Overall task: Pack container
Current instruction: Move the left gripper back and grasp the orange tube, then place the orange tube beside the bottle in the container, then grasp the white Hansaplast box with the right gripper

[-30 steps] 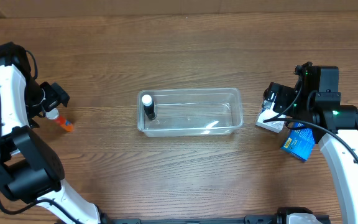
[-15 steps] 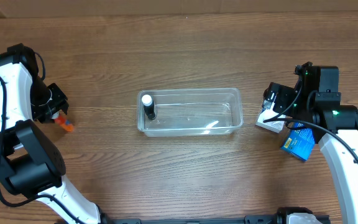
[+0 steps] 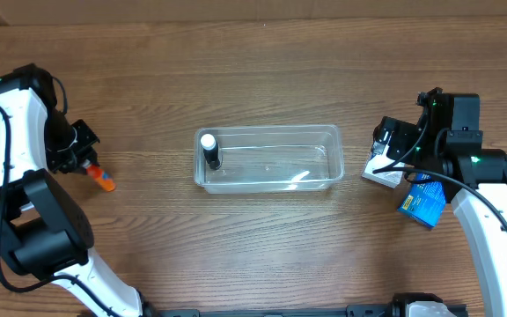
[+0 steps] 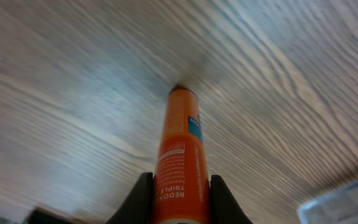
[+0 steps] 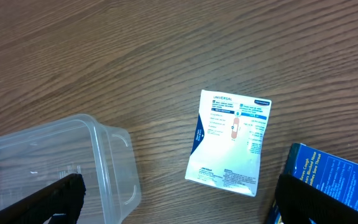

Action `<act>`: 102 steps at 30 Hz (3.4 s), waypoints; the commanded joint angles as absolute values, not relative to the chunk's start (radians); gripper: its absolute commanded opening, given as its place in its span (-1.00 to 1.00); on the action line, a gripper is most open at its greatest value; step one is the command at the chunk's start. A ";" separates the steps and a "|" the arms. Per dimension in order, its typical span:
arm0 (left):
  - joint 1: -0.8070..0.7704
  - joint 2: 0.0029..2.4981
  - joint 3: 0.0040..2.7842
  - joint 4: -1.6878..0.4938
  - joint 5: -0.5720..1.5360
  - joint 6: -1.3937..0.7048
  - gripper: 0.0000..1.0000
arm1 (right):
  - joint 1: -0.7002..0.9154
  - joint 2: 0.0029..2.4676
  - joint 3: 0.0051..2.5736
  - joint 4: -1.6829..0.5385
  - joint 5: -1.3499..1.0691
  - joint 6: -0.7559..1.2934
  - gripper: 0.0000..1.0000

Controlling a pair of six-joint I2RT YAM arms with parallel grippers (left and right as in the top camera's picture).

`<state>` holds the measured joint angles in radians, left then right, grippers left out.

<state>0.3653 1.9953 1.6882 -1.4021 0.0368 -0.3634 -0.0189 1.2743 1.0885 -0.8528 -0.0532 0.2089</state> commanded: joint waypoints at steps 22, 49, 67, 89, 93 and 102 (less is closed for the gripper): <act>-0.399 1.642 1.584 -1.329 0.011 -0.499 -0.92 | -0.022 1.271 1.120 -0.847 -0.058 0.211 1.00; -0.399 1.870 1.553 -1.278 -0.045 -0.494 -0.08 | -0.022 1.271 1.120 -0.847 -0.057 0.210 1.00; -0.399 1.819 1.562 -1.313 -0.109 -0.487 -0.01 | -0.022 1.271 1.120 -0.847 -0.057 0.210 1.00; -0.091 1.332 1.592 -1.291 -0.080 -0.422 1.00 | -0.024 1.288 1.319 -1.024 0.053 0.267 1.00; -0.039 1.370 1.591 -1.304 -0.059 -0.418 1.00 | -0.030 1.379 1.355 -1.028 0.052 0.271 1.00; -0.039 1.428 1.591 -1.306 -0.057 -0.404 1.00 | -0.035 1.733 1.354 -1.041 0.051 0.286 1.00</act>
